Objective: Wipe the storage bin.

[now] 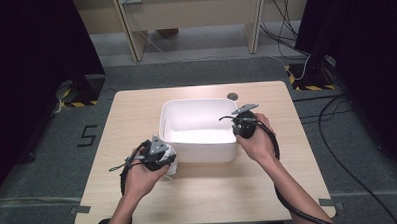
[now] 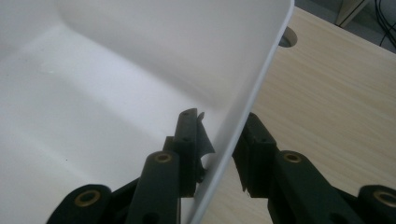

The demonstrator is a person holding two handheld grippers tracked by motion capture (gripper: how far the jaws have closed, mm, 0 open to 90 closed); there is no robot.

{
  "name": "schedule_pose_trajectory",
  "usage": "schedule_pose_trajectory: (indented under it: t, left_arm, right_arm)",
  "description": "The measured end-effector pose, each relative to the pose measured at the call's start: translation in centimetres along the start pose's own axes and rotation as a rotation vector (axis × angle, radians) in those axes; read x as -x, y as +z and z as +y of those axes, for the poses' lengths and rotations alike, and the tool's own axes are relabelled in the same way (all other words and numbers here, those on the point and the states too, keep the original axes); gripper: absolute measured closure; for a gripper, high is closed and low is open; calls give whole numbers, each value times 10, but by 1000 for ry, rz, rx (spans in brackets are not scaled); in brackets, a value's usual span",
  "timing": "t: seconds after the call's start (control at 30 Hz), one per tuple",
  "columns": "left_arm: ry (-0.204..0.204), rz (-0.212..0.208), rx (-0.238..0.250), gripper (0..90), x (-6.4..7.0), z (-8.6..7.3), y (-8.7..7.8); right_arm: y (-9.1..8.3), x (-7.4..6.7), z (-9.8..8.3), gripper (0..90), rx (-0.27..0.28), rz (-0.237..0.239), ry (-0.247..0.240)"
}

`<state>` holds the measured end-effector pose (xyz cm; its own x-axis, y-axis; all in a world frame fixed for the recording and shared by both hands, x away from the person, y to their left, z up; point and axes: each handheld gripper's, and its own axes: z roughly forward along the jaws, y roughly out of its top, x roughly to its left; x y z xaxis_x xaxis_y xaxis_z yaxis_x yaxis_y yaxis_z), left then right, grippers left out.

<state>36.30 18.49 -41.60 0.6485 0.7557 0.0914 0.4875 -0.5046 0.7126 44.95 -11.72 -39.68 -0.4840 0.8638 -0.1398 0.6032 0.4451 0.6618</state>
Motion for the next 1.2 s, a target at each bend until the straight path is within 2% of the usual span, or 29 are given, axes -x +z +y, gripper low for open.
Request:
schedule_pose_trajectory:
  t: [0.07, 0.5, 0.63, 0.87, 1.2]
  left_arm:
    - [-5, -4, -1, 746, 0, -1, 2]
    - [-13, -10, -32, 745, 1, -14, 17]
    - [-26, -16, -34, 744, 0, -19, 24]
    - [-23, -17, -56, 742, 1, -24, 36]
    - [-6, -17, -70, 740, 4, -24, 41]
  right_arm:
    - [0, 1, 0, 721, 3, 5, -12]
    - [1, 0, 1, 715, 10, 10, -2]
    - [0, -1, 1, 711, 10, 10, 2]
    - [0, -2, 1, 707, 10, 10, 7]
    - [0, -2, 1, 707, 10, 11, 13]
